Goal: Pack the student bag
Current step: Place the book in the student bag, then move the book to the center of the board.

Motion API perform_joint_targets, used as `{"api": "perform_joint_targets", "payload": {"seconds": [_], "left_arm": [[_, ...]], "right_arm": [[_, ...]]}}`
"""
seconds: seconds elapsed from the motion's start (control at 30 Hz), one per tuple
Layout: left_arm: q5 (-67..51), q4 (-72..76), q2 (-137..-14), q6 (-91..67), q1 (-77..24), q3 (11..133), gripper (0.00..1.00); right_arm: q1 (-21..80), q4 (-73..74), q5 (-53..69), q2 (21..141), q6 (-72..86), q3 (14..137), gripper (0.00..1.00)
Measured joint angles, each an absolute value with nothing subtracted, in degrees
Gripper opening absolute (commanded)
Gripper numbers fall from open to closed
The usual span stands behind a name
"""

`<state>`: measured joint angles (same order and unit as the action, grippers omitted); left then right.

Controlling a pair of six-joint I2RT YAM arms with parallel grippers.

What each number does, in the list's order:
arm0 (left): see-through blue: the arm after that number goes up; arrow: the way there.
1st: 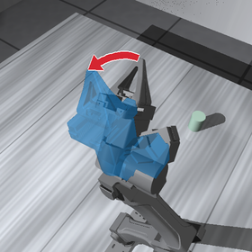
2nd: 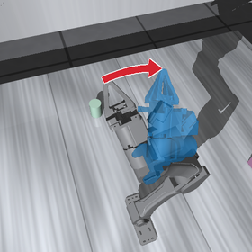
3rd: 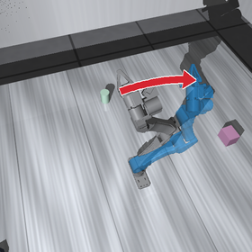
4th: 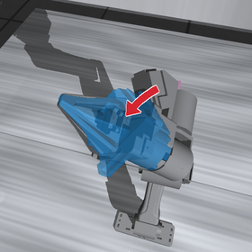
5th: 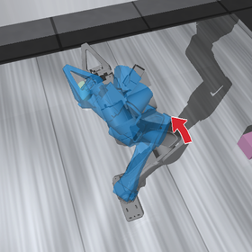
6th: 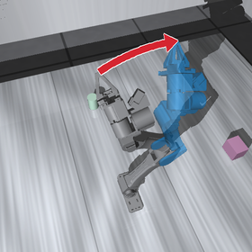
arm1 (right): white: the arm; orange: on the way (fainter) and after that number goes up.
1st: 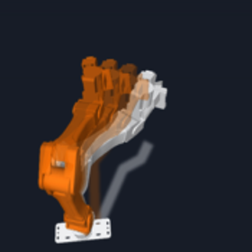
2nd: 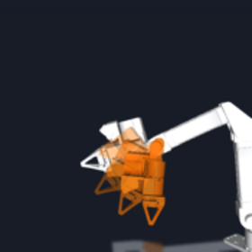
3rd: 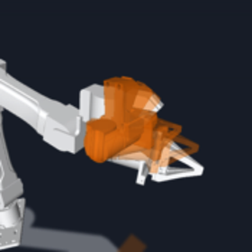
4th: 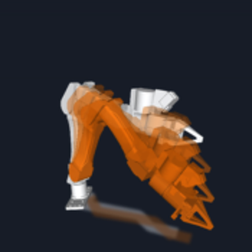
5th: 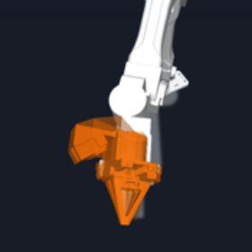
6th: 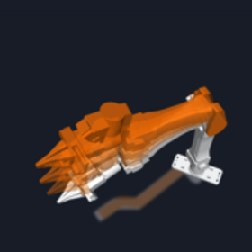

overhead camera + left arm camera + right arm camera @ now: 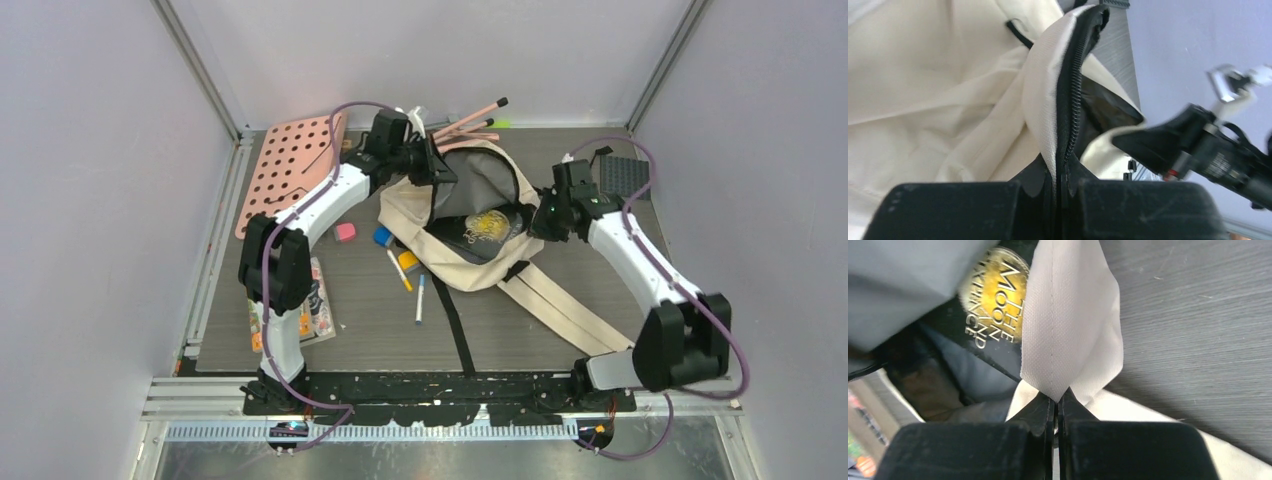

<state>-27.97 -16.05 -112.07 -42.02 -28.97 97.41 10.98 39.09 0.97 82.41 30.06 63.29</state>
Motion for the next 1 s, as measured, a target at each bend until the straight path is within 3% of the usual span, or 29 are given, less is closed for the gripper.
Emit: {"api": "perform_joint_targets", "payload": {"seconds": [0.23, 0.37, 0.5, 0.53, 0.6, 0.73, 0.8, 1.0], "left_arm": [[-27.33, -18.37, -111.26, -39.79, -25.67, 97.3, 0.0], [-28.18, -19.14, -111.26, -38.5, -25.43, 97.3, 0.0], [-29.17, -19.44, -111.26, -37.74, -25.89, 97.3, 0.01], [-29.23, -19.68, -111.26, -37.41, -26.02, 97.3, 0.03], [-29.28, -20.21, -111.26, -37.04, -26.09, 97.3, 0.11], [-28.84, -21.96, -111.31, -36.58, -25.96, 97.3, 0.48], [-27.83, -23.18, -111.31, -35.9, -25.82, 97.27, 0.62], [-23.16, -26.11, -109.43, -33.3, -24.97, 93.62, 0.77]], "right_arm": [[10.92, 35.35, 3.55, 68.03, 29.85, 55.07, 0.02], [10.41, 35.68, 3.53, 68.77, 29.8, 52.69, 0.18], [10.26, 35.59, 3.33, 71.24, 29.19, 53.21, 0.48], [10.26, 35.59, 3.25, 71.66, 29.3, 53.56, 0.57], [10.26, 35.55, 2.96, 72.27, 28.75, 54.76, 0.65], [10.26, 35.38, 1.72, 72.29, 27.86, 57.71, 0.69], [10.26, 35.05, 0.45, 72.27, 27.16, 59.55, 0.7], [10.02, 34.7, -3.36, 72.27, 25.08, 64.95, 0.71]]}}
